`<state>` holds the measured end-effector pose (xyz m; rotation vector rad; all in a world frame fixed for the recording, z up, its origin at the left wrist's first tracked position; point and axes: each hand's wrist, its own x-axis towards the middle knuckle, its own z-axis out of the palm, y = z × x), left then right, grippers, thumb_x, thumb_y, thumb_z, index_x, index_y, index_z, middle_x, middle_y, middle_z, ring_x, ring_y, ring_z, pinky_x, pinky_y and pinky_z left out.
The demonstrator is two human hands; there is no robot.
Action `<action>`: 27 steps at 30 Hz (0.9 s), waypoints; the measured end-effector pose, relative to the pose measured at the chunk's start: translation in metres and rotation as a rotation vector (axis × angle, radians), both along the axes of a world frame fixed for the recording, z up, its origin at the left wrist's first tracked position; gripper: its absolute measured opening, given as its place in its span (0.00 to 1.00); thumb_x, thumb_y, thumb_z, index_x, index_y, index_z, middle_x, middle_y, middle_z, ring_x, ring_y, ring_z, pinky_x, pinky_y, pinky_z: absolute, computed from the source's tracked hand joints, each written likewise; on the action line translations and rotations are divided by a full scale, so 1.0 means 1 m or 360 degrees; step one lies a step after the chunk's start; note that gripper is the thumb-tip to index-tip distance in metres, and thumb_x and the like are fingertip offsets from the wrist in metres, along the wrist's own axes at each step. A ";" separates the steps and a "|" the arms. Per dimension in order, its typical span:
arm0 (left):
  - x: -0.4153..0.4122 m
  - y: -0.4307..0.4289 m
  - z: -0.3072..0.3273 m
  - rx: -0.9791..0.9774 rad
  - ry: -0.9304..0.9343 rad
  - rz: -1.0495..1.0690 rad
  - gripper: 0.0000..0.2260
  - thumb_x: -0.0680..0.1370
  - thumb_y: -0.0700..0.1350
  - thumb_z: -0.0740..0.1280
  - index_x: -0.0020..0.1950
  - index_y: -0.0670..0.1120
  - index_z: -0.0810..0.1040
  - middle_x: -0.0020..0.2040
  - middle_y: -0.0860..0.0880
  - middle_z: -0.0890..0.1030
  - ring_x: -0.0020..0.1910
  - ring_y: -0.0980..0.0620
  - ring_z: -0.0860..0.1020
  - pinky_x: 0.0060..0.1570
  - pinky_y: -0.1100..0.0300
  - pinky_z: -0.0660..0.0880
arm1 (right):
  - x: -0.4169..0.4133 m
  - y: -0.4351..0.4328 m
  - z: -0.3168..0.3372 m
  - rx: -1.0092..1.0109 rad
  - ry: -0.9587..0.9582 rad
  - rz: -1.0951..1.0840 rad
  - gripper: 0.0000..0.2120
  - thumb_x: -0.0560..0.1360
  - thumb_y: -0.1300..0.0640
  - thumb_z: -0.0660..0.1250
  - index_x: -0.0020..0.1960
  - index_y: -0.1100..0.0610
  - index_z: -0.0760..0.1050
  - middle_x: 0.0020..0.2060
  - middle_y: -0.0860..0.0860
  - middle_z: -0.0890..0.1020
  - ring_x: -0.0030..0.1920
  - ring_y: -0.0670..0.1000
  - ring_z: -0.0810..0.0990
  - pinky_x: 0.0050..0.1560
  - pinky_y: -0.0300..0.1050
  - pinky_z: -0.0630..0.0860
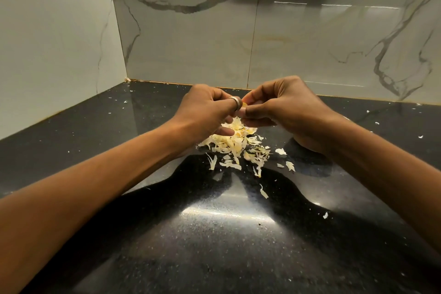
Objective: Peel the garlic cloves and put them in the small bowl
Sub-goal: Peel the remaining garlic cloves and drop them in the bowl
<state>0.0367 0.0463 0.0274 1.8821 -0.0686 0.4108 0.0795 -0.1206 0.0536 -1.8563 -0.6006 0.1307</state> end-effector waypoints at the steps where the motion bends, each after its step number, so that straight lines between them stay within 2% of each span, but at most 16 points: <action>1: 0.000 0.000 0.000 -0.0042 0.0039 -0.0017 0.07 0.80 0.42 0.68 0.45 0.41 0.81 0.43 0.42 0.80 0.39 0.52 0.78 0.36 0.58 0.81 | 0.000 0.000 0.000 0.0018 0.0035 0.0016 0.08 0.72 0.68 0.74 0.50 0.66 0.81 0.46 0.62 0.86 0.46 0.57 0.87 0.46 0.45 0.85; 9: 0.000 -0.001 0.003 -0.0114 0.0143 -0.0028 0.09 0.81 0.44 0.67 0.46 0.39 0.81 0.42 0.44 0.78 0.35 0.56 0.77 0.37 0.58 0.83 | 0.001 -0.002 0.002 0.0234 0.0263 0.0041 0.10 0.73 0.73 0.70 0.55 0.70 0.79 0.46 0.64 0.85 0.44 0.56 0.87 0.46 0.44 0.85; 17: 0.002 0.002 0.002 -0.0129 0.0192 0.0042 0.10 0.81 0.44 0.67 0.45 0.38 0.81 0.43 0.42 0.78 0.33 0.55 0.75 0.35 0.60 0.82 | 0.005 -0.006 0.008 0.0448 0.0270 -0.0038 0.06 0.73 0.72 0.70 0.49 0.66 0.80 0.44 0.61 0.85 0.46 0.56 0.87 0.48 0.44 0.84; 22: 0.006 0.003 -0.002 0.0090 0.0116 0.0094 0.11 0.81 0.47 0.67 0.44 0.41 0.82 0.41 0.44 0.81 0.34 0.53 0.78 0.35 0.58 0.81 | 0.005 -0.007 0.007 0.0422 0.0306 -0.0003 0.07 0.73 0.72 0.70 0.50 0.67 0.80 0.44 0.61 0.85 0.45 0.56 0.87 0.46 0.44 0.85; 25: 0.005 0.004 -0.002 0.0238 -0.0032 0.0100 0.02 0.79 0.43 0.70 0.47 0.47 0.82 0.43 0.46 0.83 0.38 0.52 0.81 0.34 0.60 0.80 | 0.006 -0.005 0.004 0.0346 0.0307 0.0025 0.09 0.74 0.73 0.70 0.53 0.68 0.80 0.46 0.63 0.85 0.46 0.56 0.87 0.47 0.44 0.85; 27: 0.005 0.004 -0.001 0.0299 -0.0125 0.0094 0.04 0.78 0.41 0.70 0.48 0.50 0.83 0.43 0.47 0.84 0.40 0.51 0.83 0.33 0.61 0.80 | 0.005 -0.005 0.004 0.0284 0.0283 0.0037 0.08 0.74 0.72 0.70 0.53 0.68 0.80 0.47 0.63 0.86 0.47 0.56 0.86 0.48 0.44 0.84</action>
